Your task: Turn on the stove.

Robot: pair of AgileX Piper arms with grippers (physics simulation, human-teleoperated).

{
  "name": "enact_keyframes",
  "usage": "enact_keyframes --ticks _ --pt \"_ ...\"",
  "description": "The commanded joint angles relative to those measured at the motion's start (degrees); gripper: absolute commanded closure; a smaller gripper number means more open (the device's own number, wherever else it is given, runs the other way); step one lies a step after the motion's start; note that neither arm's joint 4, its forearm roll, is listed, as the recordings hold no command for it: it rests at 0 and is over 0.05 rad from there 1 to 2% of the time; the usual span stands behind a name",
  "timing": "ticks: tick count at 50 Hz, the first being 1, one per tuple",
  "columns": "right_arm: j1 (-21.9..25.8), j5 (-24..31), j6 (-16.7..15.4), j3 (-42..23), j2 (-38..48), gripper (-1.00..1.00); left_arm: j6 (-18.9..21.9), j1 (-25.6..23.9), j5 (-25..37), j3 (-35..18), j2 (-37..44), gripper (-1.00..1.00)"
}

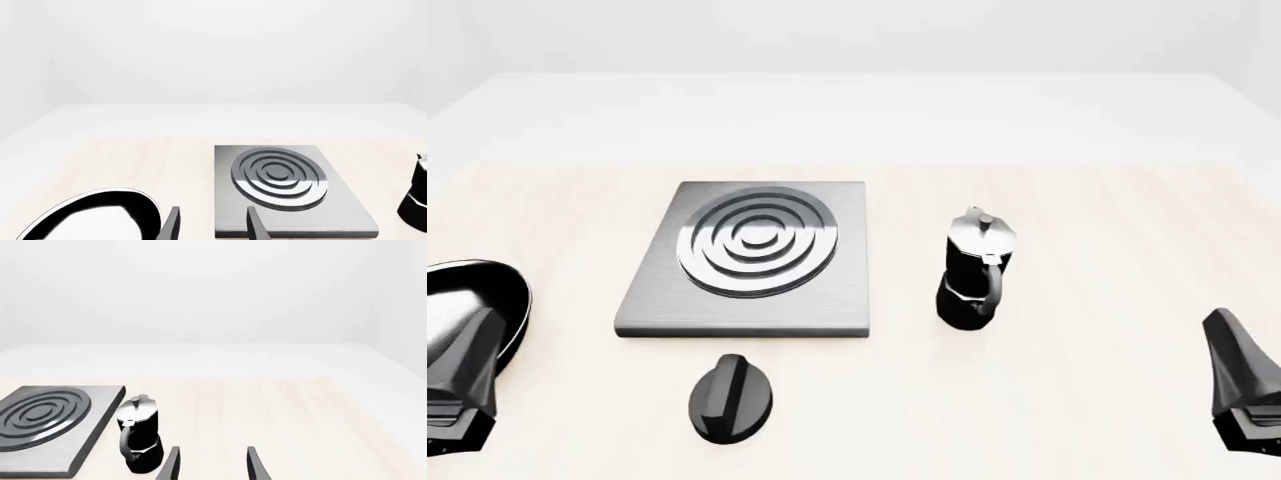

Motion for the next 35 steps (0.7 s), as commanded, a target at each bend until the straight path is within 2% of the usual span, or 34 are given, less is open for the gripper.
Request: enact_keyframes --ticks 1,6,9,13,15,21,25,26,28,33,35 --pt "-0.09 -0.02 0.57 -0.2 0.1 -1.0 0.67 0.13 0.12 -0.26 0.22 -1.0" --pt "-0.12 -0.17 1.64 -0.27 0.3 -1.0 2.27 -0.25 1.03 -2.28 0.08 -1.0" --pt "-0.04 -0.18 1.69 -0.41 0.03 -1.0 2.91 -1.29 3.9 -4.17 0.52 -1.0" --pt "0.0 -0.46 1.81 -0.33 -0.04 -1.0 -0.98 -1.24 -0.2 -6.51 14.94 -1.0" --pt "0.23 -0.35 1.51 -0.38 0.0 -1.0 -0.42 -1.67 0.43 -6.89 14.5 -1.0" --pt "0.17 -0.43 1.63 -0.42 -0.03 -1.0 0.53 -4.17 1.35 -10.42 22.1 -1.0" --pt "0.24 -0.66 1.67 -0.31 -0.03 -1.0 -0.83 -4.83 -1.81 -12.09 32.08 -1.0" --pt "0.28 -0.71 1.7 -0.31 -0.03 -1.0 0.05 -4.63 -2.31 -12.29 33.1 -1.0" --pt "0.37 -0.65 1.73 -0.34 -0.01 -1.0 -0.96 -5.14 -2.42 -13.61 35.9 -1.0" --pt "0.49 -0.62 1.9 -0.34 0.0 -1.0 1.67 -6.11 -3.0 -14.82 39.5 -1.0" --pt "0.52 -0.71 2.04 -0.32 -0.01 -1.0 1.06 -6.69 -3.4 -15.48 42.09 -1.0"
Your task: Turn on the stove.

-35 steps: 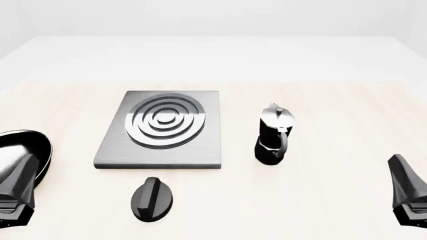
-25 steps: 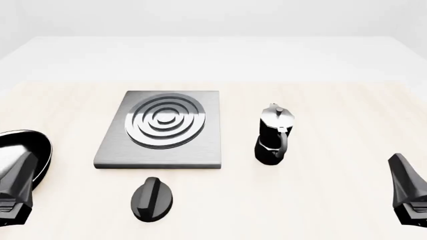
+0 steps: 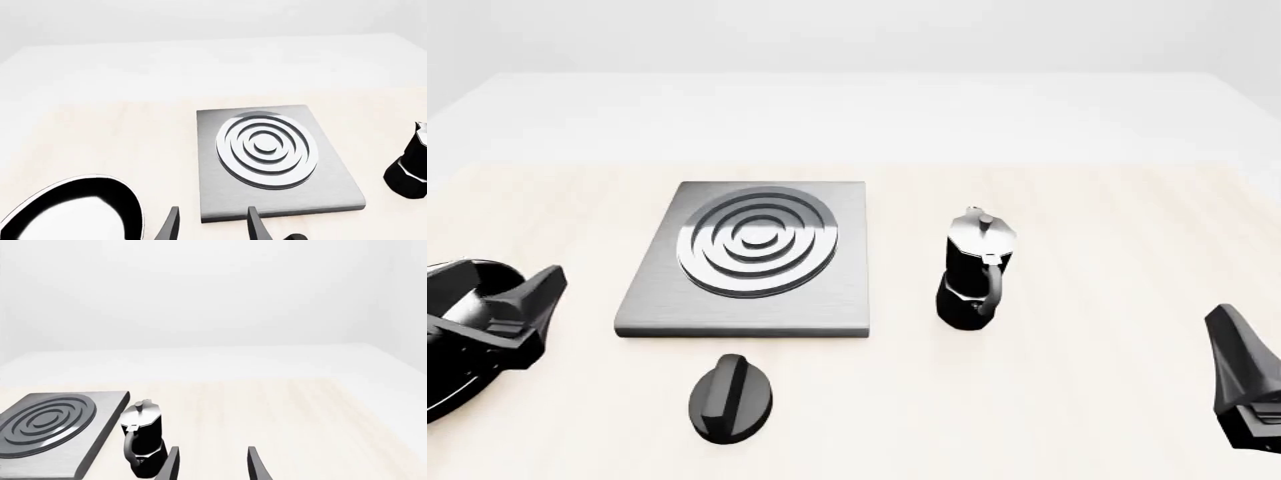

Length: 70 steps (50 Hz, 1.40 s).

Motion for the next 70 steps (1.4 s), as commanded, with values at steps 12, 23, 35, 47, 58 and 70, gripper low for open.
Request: enact_keyframes --ticks 12,23,35,47,58,70 --pt "0.6 -0.03 0.82 0.12 0.07 -1.0 1.17 -9.26 -0.69 -8.53 17.86 -1.0" --pt "1.4 -0.12 1.11 0.2 0.67 -1.0 1.06 -12.53 -1.11 -10.3 23.99 -1.0" --pt "1.58 -0.14 1.25 0.27 1.08 -1.0 -5.98 -16.79 -0.28 -12.51 31.02 -1.0" --pt "2.22 -2.02 1.91 0.35 3.43 -1.0 -8.59 -19.91 -5.65 -11.31 38.38 -1.0" --pt "2.01 -1.69 2.05 0.37 3.0 -1.0 -10.4 -21.84 -8.24 -10.13 42.6 -1.0" --pt "1.64 -1.21 2.23 0.31 2.23 -1.0 -11.97 -23.19 -10.75 -9.57 47.54 -1.0"
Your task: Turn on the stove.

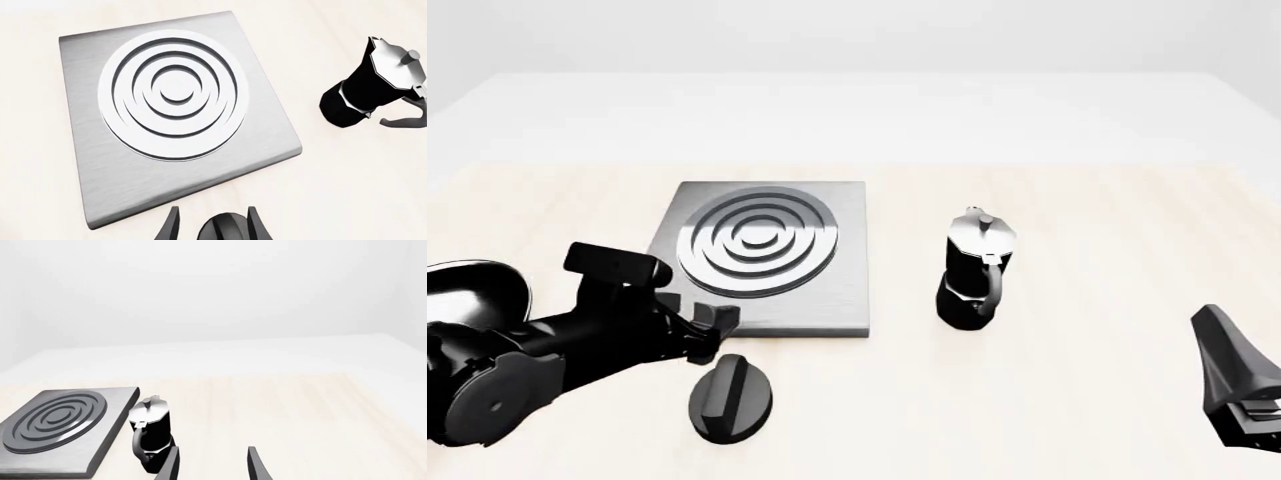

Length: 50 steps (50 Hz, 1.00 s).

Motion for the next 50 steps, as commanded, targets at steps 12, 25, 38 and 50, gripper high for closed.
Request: enact_keyframes --ticks 12,25,38,50 --pt "-0.11 -0.1 0.59 -0.02 0.07 -1.0 -3.15 -3.77 -3.97 1.71 7.45 -1.0" --pt "-0.25 -0.01 0.65 -0.08 0.0 -1.0 -4.3 -4.85 -4.27 1.39 10.49 -1.0" --pt "-0.32 0.16 0.58 -0.03 -0.23 -1.0 -5.38 -5.24 -5.29 1.71 13.57 -1.0" --pt "-0.01 -0.83 1.18 0.03 1.03 -1.0 -8.78 -6.02 -7.09 1.67 18.8 -1.0"
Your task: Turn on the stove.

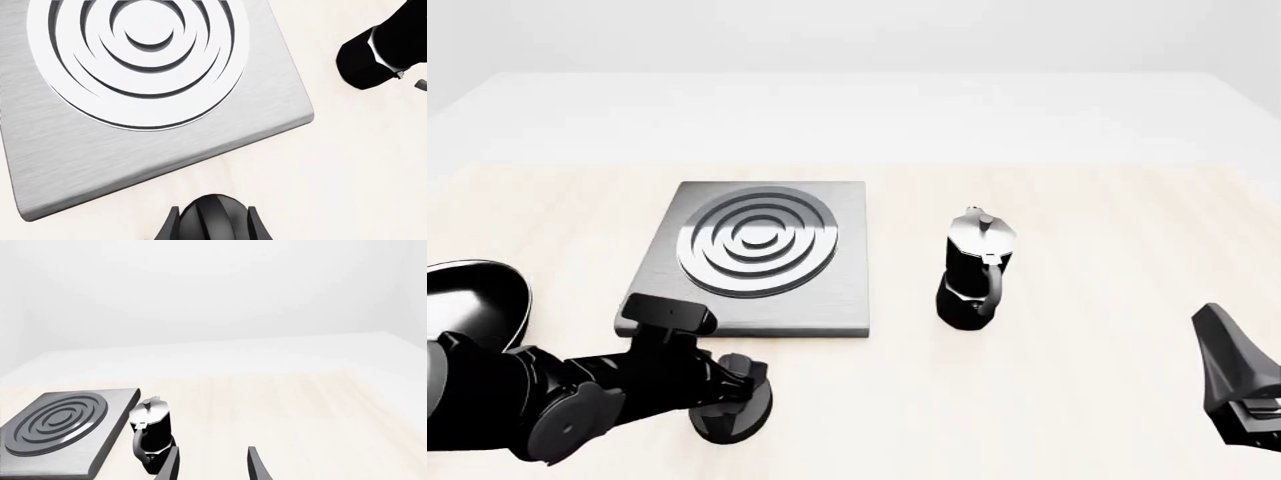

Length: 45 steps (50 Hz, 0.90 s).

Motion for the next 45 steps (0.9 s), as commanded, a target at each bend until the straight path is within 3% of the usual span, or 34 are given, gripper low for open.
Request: enact_keyframes --ticks 1,11,24,25,26,45 --pt "0.16 -0.64 0.36 0.04 0.84 -1.0 -3.29 -1.47 -1.16 -0.1 4.57 -1.0" --pt "0.39 -1.63 0.57 0.07 2.09 -1.0 -3.52 -1.38 -1.64 -0.48 6.2 -1.0" --pt "0.77 -3.0 0.67 0.08 3.87 -1.0 0.53 6.44 0.41 -0.13 2.48 -1.0" --pt "0.76 -2.84 0.64 0.08 3.7 -1.0 0.84 7.32 0.37 0.02 2.46 -1.0" --pt "0.86 -2.71 0.61 0.09 3.66 -1.0 2.54 11.37 0.31 0.84 1.46 -1.0" --pt "0.91 -2.78 0.42 0.08 3.9 -1.0 4.18 16.38 0.81 1.82 -1.2 -1.0"
